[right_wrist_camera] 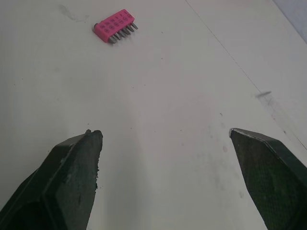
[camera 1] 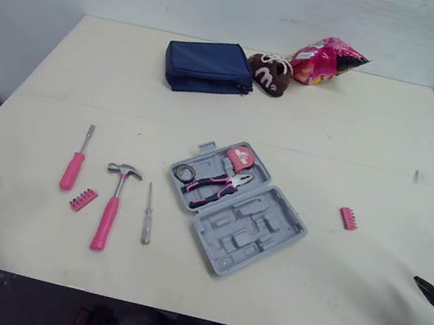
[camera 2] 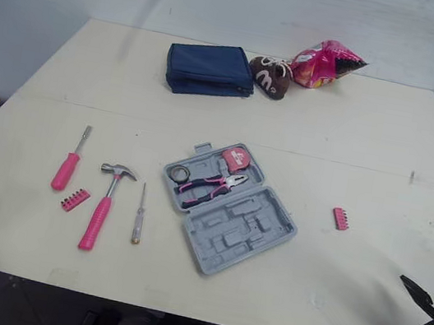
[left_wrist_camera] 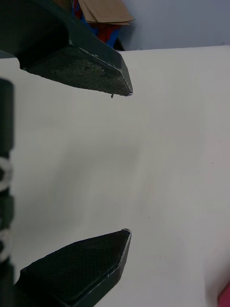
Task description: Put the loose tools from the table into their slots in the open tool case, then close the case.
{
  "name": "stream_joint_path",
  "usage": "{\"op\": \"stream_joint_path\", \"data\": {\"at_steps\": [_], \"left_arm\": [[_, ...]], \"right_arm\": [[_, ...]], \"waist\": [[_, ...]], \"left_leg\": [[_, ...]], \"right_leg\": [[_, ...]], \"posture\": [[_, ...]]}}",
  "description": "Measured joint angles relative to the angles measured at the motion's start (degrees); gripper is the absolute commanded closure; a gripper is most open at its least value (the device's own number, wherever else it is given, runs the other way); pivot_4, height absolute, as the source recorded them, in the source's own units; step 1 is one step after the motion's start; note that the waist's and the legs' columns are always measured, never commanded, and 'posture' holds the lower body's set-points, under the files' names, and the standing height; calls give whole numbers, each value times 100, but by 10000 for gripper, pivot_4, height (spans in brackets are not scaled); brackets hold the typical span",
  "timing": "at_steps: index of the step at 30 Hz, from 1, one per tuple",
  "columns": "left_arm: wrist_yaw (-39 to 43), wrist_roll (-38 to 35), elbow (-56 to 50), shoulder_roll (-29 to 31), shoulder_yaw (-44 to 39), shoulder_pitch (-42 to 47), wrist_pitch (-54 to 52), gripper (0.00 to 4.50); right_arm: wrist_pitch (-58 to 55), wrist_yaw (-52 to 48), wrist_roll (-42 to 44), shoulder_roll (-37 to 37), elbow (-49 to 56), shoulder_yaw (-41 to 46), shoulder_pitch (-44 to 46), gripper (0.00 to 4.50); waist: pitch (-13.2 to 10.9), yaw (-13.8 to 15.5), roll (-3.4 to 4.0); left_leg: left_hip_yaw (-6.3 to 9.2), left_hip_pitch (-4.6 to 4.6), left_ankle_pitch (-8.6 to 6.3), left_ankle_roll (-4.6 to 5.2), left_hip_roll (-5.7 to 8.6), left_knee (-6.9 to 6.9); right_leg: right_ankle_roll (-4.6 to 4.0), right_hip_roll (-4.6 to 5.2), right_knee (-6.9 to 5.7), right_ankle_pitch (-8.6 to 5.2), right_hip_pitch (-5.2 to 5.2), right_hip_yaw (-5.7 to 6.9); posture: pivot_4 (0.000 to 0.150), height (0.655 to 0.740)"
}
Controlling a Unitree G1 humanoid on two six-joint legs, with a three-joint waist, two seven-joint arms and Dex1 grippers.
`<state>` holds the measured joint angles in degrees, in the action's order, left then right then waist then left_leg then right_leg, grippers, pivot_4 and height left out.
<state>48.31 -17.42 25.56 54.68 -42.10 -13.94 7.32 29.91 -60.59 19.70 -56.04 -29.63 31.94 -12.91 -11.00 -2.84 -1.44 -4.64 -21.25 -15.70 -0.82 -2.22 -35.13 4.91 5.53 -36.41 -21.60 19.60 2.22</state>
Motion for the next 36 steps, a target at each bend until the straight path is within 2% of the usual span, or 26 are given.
{"op": "stream_joint_path", "data": {"at_steps": [4, 12, 15, 19, 22, 23, 26, 28, 31, 36], "left_arm": [[5, -193, -357, -124, -18, 20, -276, 0], [213, -810, -2561, -430, 316, -74, -1257, 0], [282, -929, -3648, -483, 986, -104, -1645, 8803], [146, -893, -4449, -501, 1703, 64, -2135, 27734], [-25, -547, -4886, -499, 2484, 319, -2383, 42441], [-94, -442, -4944, -516, 2658, 381, -2438, 44595], [-310, 118, -5006, -579, 3270, 507, -2486, 44595], [-552, 358, -5077, -867, 3696, 725, -2671, 44595], [-874, 583, -5237, -1289, 4331, 1162, -2989, 44595], [-957, 781, -5235, -1446, 4769, 1476, -3361, 44595]], "right_arm": [[-464, 150, 0, 68, 472, -70, 76, 644], [-2060, 287, 285, 216, 1927, -670, 722, 644], [-2535, 194, 311, 216, 2074, -1083, 1303, 9321], [-2856, 18, 36, 217, 2024, -1777, 2031, 29997], [-3176, 104, -346, 316, 1999, -2388, 2726, 45000], [-3267, 164, -429, 367, 2008, -2492, 2847, 45000], [-3458, 335, -775, 527, 1995, -2843, 3083, 45000], [-3553, 504, -1041, 747, 1838, -3114, 3360, 45000], [-3753, 793, -1426, 1219, 1582, -3604, 3998, 45000], [-3933, 880, -1922, 1607, 1231, -4101, 4528, 45000]], "waist": [[0, -10, 0], [1, -22, -1], [1, -16, -2], [0, -20, 0], [0, -25, 1], [0, -18, 1], [0, 7, 1], [0, 23, 1], [0, 19, 0], [0, 62, 1]], "left_leg": [[1, 1, 1, 0, -1, -2], [0, -6, 20, 31, -1, -3], [1, -7, 21, 34, 0, -10], [1, -8, 23, 32, -1, -10], [0, -9, 25, 30, 0, -14], [1, -10, 26, 28, -1, -14], [1, -18, 28, 24, 0, -14], [0, -21, 28, 24, 1, -27], [1, -35, 27, 22, -2, -65], [3, -38, 29, 16, -3, -68]], "right_leg": [[0, 1, -4, 0, -1, -2], [2, -1, -2, 1, 1, -5], [4, -2, -4, 2, -2, -5], [3, -8, -6, 2, 2, -5], [3, -10, -10, 2, 4, -7], [3, -11, -9, 2, 5, -6], [3, -11, -4, 2, 9, -5], [6, -10, -4, 3, 7, -5], [10, -12, -29, 6, 13, -6], [9, -14, -28, 5, 15, -5]], "posture": [[1500, 7400], [1500, 7400], [1500, 7400], [1500, 7400], [1500, 7400], [1500, 7400], [1500, 7400], [1500, 7400], [1500, 7400], [1500, 7400]]}}
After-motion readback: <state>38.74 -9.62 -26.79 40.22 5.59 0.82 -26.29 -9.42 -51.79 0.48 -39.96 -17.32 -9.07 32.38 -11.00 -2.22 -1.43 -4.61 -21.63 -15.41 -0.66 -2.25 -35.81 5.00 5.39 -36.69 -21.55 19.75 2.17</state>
